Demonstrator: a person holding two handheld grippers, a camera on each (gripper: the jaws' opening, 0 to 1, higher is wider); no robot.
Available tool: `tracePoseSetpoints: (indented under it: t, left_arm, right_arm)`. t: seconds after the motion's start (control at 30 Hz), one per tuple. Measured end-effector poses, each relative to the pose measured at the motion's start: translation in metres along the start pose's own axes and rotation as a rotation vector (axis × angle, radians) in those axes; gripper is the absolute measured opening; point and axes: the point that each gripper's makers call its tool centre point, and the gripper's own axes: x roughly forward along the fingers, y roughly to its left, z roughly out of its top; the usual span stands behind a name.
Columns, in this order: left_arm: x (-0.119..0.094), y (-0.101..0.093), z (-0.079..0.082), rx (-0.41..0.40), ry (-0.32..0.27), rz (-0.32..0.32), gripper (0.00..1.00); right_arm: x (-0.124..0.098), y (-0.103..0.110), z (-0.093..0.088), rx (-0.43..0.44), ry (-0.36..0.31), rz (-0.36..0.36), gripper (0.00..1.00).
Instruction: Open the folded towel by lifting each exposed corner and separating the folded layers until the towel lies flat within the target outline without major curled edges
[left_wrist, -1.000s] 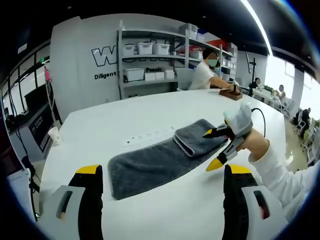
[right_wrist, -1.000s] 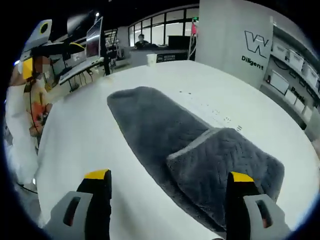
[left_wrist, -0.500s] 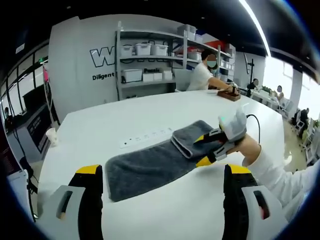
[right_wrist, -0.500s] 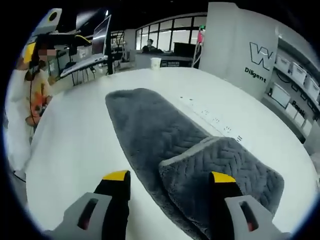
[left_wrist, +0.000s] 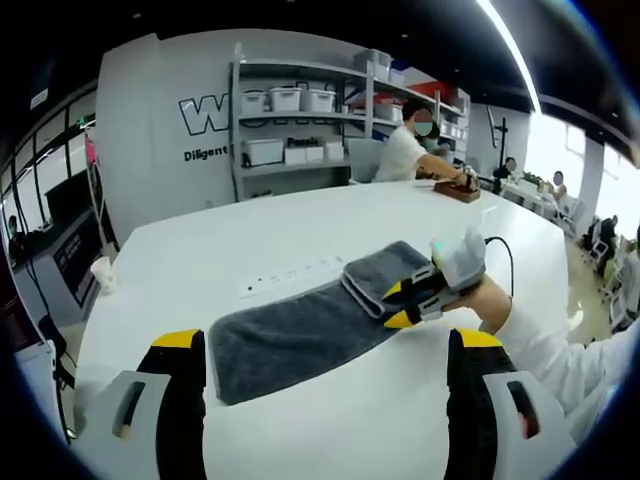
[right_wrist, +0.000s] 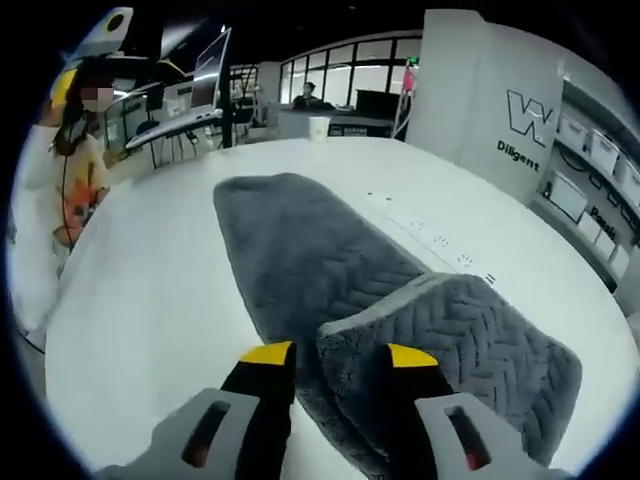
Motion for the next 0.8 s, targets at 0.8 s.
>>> tracePoseSetpoints:
  t: [0.8]
  left_arm:
    - [0.000, 0.001, 0.001, -0.006, -0.005, -0.009, 1.00]
  right_arm:
    - [-0.041, -0.039, 0.018, 0.067, -0.163, -0.084, 0.00]
